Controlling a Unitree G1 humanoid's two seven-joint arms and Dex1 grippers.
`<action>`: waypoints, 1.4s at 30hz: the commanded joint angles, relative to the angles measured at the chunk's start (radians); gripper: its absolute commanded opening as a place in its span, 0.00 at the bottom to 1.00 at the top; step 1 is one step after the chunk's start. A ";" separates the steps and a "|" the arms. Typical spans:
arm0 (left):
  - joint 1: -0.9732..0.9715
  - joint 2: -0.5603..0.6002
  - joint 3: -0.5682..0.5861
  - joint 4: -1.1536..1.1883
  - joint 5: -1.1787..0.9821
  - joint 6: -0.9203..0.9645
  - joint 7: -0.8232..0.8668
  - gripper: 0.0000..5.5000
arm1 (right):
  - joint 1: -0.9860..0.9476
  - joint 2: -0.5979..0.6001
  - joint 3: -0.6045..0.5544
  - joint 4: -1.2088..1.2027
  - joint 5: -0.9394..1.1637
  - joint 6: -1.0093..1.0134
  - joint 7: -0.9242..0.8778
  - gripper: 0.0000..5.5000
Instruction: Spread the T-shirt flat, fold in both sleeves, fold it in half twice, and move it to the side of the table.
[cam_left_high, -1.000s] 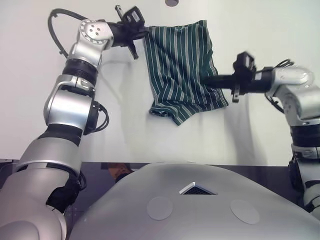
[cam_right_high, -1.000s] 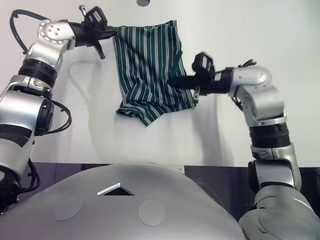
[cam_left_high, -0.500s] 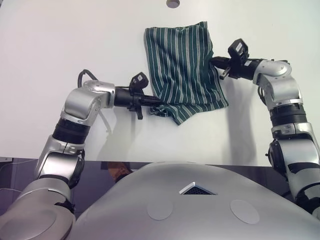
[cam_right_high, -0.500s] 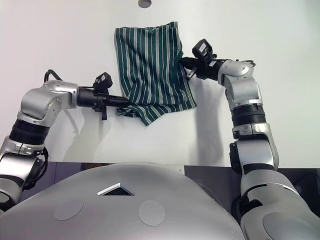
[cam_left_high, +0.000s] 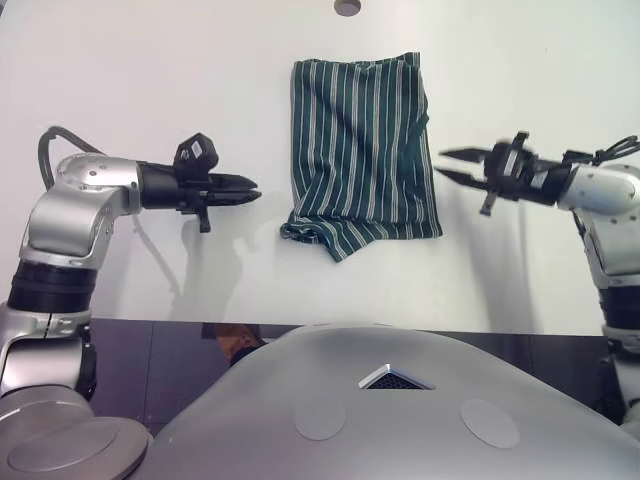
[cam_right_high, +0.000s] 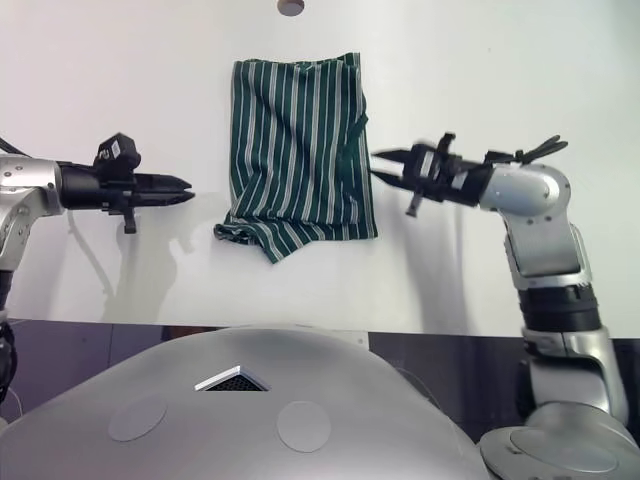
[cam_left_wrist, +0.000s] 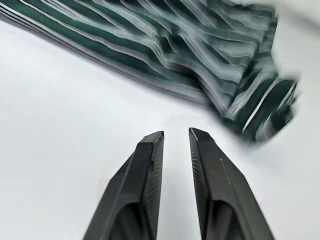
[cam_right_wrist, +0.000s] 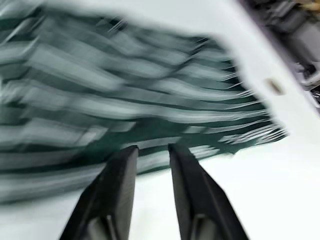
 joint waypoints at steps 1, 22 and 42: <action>0.030 -0.041 -0.070 0.030 0.215 -0.336 0.127 0.31 | 0.012 -0.072 0.051 0.112 -0.151 -0.228 -0.018 0.35; -0.102 -0.228 -0.333 0.226 0.473 -0.853 0.206 0.13 | -0.111 0.081 0.256 0.208 -0.234 -0.363 -0.168 0.15; -0.489 -0.383 -0.012 0.297 -0.129 0.343 0.420 0.00 | -0.636 0.313 0.143 0.510 0.341 0.708 -0.098 0.03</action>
